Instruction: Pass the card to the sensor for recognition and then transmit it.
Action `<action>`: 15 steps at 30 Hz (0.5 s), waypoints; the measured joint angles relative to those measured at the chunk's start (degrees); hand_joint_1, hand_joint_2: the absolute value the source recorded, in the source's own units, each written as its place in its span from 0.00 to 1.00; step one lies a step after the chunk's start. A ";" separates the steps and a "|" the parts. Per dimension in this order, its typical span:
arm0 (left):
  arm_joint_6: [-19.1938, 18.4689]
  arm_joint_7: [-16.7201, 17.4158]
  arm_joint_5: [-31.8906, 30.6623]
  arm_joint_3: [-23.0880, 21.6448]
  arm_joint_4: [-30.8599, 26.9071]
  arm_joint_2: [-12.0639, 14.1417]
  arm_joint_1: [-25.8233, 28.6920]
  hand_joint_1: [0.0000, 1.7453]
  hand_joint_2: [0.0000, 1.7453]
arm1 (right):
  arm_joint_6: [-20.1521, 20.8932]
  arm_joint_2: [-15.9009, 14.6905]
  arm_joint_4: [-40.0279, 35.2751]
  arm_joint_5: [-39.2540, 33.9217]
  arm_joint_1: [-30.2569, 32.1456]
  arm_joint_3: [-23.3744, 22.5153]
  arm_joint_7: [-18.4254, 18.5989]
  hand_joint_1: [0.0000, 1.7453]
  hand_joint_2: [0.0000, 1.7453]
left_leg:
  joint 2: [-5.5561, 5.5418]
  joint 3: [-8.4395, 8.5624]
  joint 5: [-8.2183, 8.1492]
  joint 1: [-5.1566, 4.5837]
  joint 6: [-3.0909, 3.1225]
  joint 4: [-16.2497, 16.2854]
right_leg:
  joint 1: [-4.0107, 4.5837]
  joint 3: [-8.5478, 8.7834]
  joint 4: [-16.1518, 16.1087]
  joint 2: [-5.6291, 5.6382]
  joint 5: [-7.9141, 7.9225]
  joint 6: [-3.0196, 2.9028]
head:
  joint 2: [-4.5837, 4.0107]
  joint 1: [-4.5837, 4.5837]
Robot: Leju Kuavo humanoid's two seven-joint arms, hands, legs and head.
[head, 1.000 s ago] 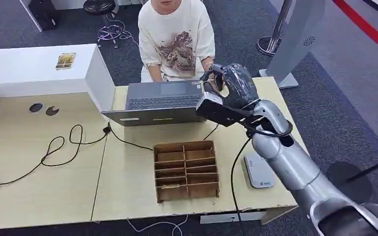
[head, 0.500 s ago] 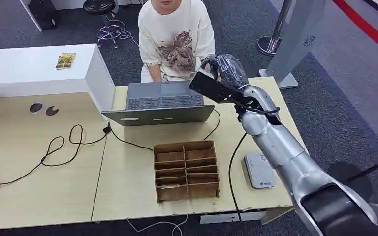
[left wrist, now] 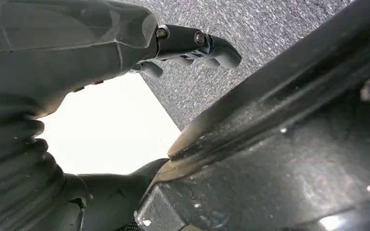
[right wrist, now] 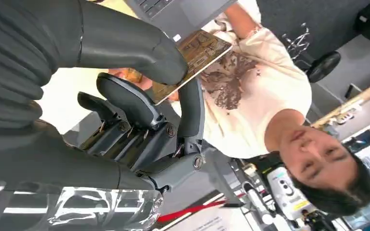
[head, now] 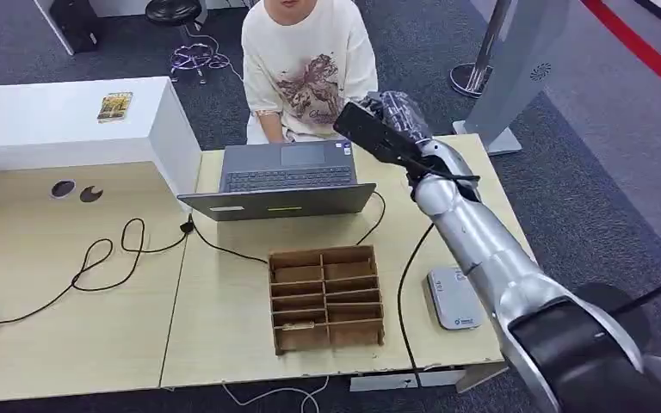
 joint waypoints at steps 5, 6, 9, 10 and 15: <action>-0.15 0.00 0.00 -0.06 0.00 0.13 -0.03 0.00 1.00 | -0.04 0.15 2.73 -1.26 -0.42 -1.40 -0.94 1.00 1.00 | 0.01 0.00 0.00 0.00 0.00 0.00 | 0.00 0.00 0.00 0.01 0.00 0.00 | 0.00 0.00; -0.17 0.00 0.00 -0.07 0.00 0.15 -0.03 0.00 1.00 | -0.04 0.17 3.08 -1.60 -0.42 -1.71 -1.16 1.00 1.00 | 0.00 0.00 0.00 0.00 0.00 0.00 | 0.00 0.00 0.00 0.00 0.00 0.00 | -0.02 0.00; -0.24 0.00 0.00 -0.09 0.00 0.15 -0.03 0.00 1.00 | -0.13 0.35 4.09 -2.01 -0.42 -2.56 -1.53 1.00 1.00 | 0.00 0.00 0.00 0.00 0.00 0.00 | 0.00 0.00 0.00 0.00 0.00 0.00 | 0.00 0.00; -0.26 0.00 0.00 -0.09 0.00 0.15 -0.03 0.00 1.00 | -0.18 0.37 4.37 -2.21 -0.42 -2.64 -1.60 1.00 1.00 | 0.01 0.00 0.00 0.00 0.00 0.00 | 0.01 -0.01 0.00 0.01 0.00 0.00 | 0.00 0.00; -0.31 0.00 0.00 -0.09 0.00 0.17 -0.05 0.00 1.00 | -0.24 0.61 5.52 -2.51 -0.42 -3.74 -1.66 1.00 1.00 | 0.00 0.00 0.00 0.00 0.00 0.00 | 0.01 -0.01 0.01 0.00 0.00 0.00 | 0.00 0.00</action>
